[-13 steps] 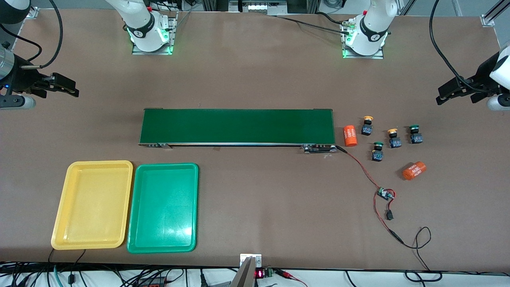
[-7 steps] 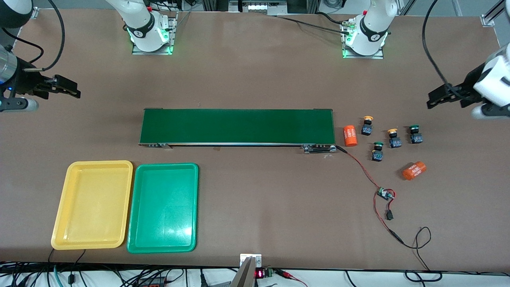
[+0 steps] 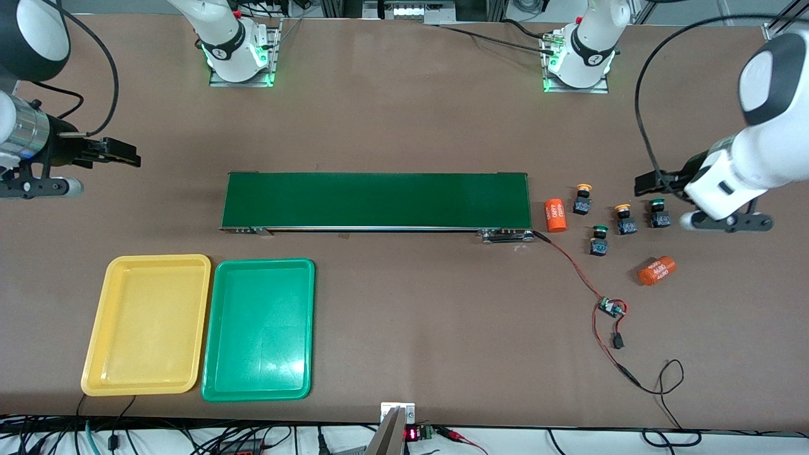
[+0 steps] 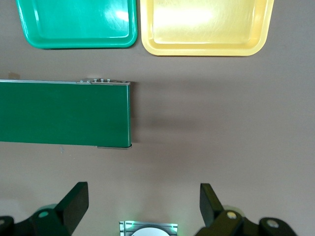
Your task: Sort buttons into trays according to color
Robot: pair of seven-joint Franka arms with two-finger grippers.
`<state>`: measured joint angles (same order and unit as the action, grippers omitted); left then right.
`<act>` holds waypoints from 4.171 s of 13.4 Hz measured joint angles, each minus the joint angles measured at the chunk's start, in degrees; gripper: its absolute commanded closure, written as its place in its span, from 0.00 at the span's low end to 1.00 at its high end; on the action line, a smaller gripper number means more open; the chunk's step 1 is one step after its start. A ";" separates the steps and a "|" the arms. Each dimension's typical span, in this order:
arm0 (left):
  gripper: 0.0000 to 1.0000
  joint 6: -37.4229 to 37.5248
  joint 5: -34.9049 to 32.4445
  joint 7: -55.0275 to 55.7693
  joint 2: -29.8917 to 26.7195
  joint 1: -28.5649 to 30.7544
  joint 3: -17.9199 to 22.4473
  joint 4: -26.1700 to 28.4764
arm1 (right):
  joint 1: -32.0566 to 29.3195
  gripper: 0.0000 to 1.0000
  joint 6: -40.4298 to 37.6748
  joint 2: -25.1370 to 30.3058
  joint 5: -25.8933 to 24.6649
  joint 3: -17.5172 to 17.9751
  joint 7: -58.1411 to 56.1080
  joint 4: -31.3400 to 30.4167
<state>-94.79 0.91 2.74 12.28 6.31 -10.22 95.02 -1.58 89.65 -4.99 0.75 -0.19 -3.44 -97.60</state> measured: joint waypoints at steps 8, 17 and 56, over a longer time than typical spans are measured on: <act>0.00 -14.28 0.10 0.02 7.92 -5.82 -0.33 7.61 | -0.02 0.00 -0.52 -0.39 0.00 0.00 0.00 0.00; 0.00 -32.78 0.10 0.05 10.86 -5.76 -0.84 24.13 | -0.02 0.00 -0.66 -0.59 0.00 0.00 0.00 0.00; 0.16 -29.18 -22.88 -49.60 10.54 -21.88 -10.22 19.17 | -0.02 0.00 -0.68 -1.34 0.02 0.00 -0.04 0.00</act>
<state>-123.97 -21.97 -46.86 22.81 -15.57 -20.44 114.19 -1.60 88.98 -6.33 0.77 -0.19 -3.48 -97.60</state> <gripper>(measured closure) 0.498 0.000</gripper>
